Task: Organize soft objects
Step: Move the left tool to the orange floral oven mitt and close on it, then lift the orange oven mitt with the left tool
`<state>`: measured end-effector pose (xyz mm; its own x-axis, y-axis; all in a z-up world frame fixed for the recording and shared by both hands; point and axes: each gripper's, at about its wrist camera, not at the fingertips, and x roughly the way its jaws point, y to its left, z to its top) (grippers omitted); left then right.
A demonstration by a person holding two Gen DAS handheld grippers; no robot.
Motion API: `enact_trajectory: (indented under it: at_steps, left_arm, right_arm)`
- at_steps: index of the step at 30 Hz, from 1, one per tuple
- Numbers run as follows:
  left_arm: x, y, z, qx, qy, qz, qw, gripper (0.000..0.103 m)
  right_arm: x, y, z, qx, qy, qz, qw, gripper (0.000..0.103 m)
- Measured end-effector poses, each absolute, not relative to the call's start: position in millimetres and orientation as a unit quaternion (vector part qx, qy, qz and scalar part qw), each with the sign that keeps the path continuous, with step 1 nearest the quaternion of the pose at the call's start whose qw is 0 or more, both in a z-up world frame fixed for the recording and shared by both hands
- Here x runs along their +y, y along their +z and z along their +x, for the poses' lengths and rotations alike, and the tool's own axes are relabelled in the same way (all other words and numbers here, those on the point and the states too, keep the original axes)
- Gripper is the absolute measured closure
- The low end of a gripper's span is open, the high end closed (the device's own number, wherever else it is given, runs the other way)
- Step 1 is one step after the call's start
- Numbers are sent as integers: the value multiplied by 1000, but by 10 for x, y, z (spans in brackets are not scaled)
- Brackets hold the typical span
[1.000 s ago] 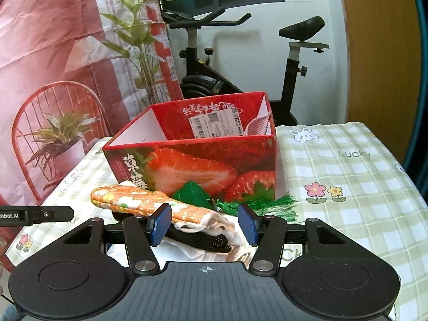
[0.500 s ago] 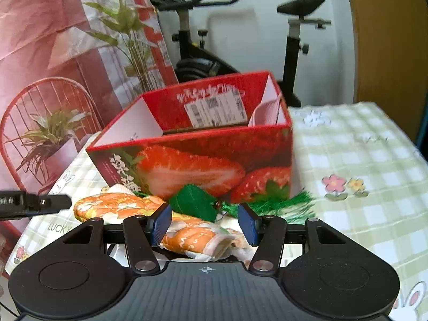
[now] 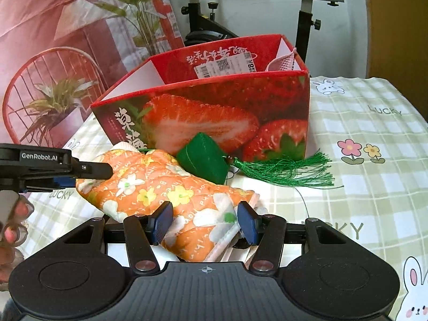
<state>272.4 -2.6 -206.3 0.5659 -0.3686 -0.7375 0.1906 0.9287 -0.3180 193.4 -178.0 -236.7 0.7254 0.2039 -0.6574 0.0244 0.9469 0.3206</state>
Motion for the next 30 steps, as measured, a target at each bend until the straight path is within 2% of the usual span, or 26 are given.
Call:
enact_trajectory:
  at_steps: [1, 4, 15, 23, 30]
  left_arm:
    - [-20, -2046, 2706, 434, -160, -94, 882, 79]
    - [7, -1970, 2622, 419, -170, -90, 887, 86]
    - [65, -1756, 2191, 388, -193, -93, 896, 87]
    - [196, -2055, 2038, 425, -171, -117, 881, 87]
    - [165, -2201, 2032, 431, -166, -99, 881, 86]
  right_arm:
    - [-1782, -2362, 1928, 367, 49, 156, 916, 52]
    - [-1784, -2350, 1910, 366, 53, 159, 915, 52]
    - [-1805, -2328, 1755, 366, 60, 178, 912, 52]
    - [-1736, -2378, 1705, 373, 64, 173, 909, 52]
    - [-1698, -2399, 1689, 375, 66, 164, 910, 52]
